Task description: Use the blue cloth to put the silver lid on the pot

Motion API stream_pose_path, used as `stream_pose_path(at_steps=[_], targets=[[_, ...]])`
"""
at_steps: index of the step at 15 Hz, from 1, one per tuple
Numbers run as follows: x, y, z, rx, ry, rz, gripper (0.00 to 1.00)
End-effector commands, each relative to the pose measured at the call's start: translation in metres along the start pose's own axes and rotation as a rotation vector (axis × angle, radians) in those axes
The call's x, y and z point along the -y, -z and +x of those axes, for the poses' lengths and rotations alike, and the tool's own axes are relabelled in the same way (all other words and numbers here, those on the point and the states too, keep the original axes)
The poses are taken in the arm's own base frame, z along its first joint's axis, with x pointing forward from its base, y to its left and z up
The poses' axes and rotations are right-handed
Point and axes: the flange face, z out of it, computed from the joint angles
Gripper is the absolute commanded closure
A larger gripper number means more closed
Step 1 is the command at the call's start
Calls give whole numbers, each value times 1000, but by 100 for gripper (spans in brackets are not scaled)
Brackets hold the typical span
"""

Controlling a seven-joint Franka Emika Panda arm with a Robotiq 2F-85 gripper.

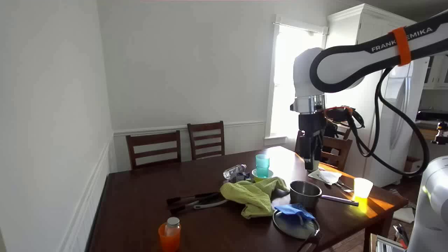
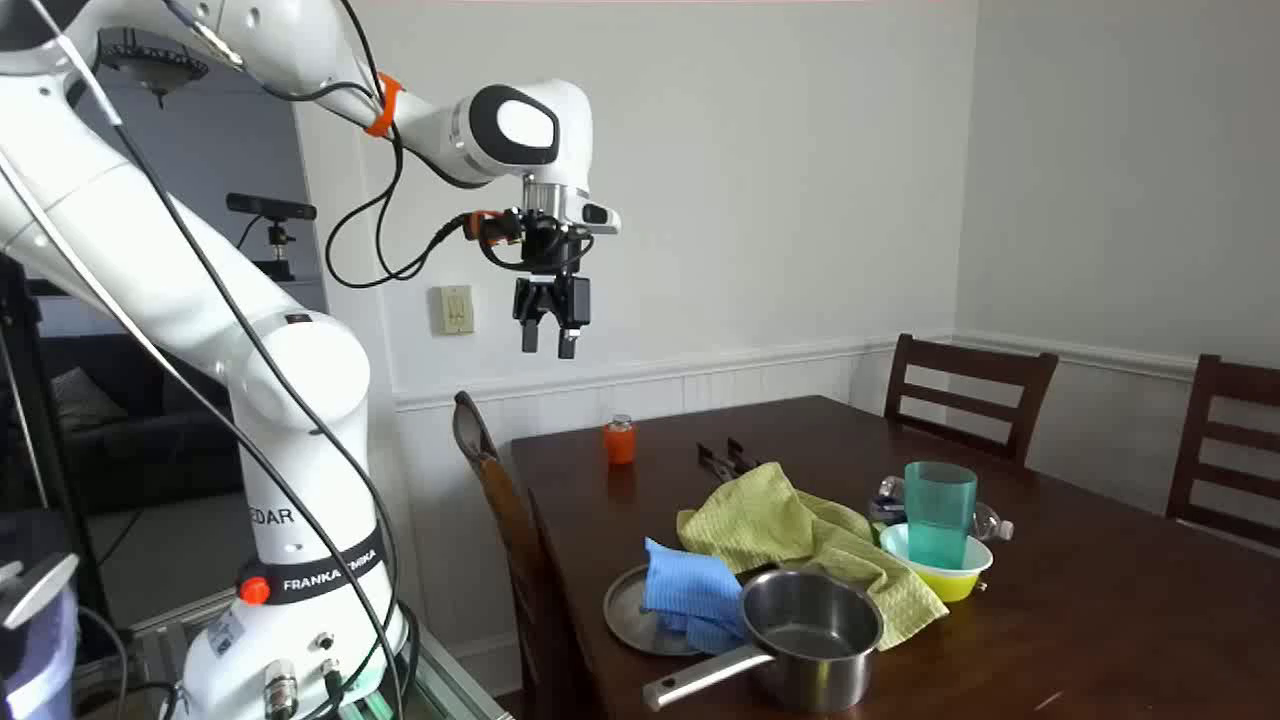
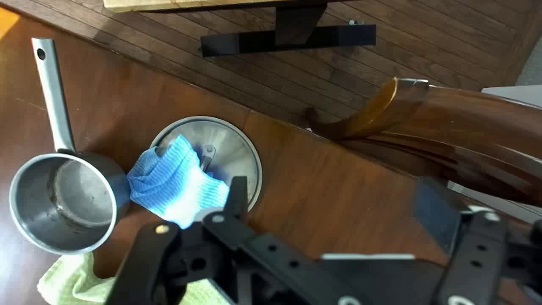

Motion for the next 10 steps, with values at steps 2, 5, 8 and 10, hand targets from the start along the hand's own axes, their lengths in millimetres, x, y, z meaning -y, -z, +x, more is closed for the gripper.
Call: stream_pose_path(at_steps=[2,5,8,10], targets=[[0,0,0,0,0,0,0],[0,0,0,0,0,0,0],[6,-26,15,102,1,-75,0],[14,-47,28,142,23,-112,0]])
